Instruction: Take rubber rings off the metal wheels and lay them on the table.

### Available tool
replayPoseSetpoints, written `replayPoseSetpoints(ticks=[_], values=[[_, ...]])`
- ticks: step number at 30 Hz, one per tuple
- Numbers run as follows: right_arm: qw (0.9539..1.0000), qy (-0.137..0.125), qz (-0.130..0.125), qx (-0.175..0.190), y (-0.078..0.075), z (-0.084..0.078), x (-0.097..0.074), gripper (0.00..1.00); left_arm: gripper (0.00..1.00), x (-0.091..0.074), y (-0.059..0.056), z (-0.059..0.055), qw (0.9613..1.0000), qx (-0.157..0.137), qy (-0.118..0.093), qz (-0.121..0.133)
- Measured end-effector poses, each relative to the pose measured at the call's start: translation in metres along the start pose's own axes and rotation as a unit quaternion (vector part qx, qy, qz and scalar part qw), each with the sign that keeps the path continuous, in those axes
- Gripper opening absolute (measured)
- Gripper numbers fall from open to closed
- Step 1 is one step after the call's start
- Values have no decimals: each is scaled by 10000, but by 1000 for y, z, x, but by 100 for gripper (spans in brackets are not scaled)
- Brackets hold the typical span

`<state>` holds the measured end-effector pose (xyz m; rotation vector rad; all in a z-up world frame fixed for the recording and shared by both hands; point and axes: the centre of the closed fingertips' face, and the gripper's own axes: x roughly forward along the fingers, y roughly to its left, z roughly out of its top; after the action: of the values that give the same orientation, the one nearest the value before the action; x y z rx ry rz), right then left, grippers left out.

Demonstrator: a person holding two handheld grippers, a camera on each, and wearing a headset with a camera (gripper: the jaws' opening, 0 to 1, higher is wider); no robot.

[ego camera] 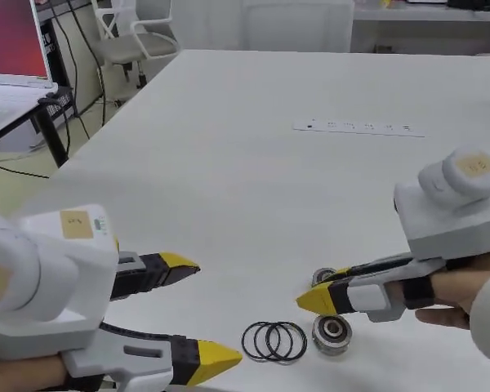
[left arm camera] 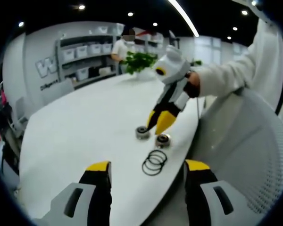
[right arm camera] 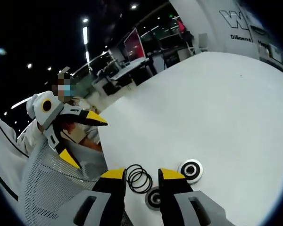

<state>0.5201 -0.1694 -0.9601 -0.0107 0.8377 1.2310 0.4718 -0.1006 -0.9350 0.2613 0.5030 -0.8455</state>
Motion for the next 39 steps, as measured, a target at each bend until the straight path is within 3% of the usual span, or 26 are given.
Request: replayPoseSetpoints(ticks=[4,5,9,12,16,18,21,25,29,35,39], values=[[9993,-213,0,-307,7,14,-13,36,64,0,-2,1,10000,0,-26,-44],[9985,-262,-104,-465,7,18,-17,39,64,0,-2,1,10000,13,-32,-44],[9927,-470,-338,-1054,15,29,-32,64,66,1,-3,3,9999,33,-85,-70],[9895,-442,-403,-1313,22,27,-44,76,69,1,-4,4,9999,59,-118,-79],[9883,-104,-465,-1450,28,12,-60,80,74,0,-6,8,9997,31,-219,-106],[9861,-89,-567,-1556,27,8,-70,82,74,0,-7,10,9995,14,-274,-129],[9851,-216,-677,-1565,27,5,-85,84,77,-3,-9,13,9991,-59,-390,-176],[9835,-454,-756,-1577,25,0,-105,89,82,-8,-2,15,9990,-110,-439,40],[9858,-552,-794,-1371,21,-11,-121,90,88,-12,0,13,9990,-148,-390,155],[9840,-748,-1197,-1089,9,-24,-145,92,89,-16,-4,14,9986,-294,-426,65],[9824,-767,-1521,-767,-2,-44,-156,92,95,-19,-3,16,9980,-375,-490,111]])
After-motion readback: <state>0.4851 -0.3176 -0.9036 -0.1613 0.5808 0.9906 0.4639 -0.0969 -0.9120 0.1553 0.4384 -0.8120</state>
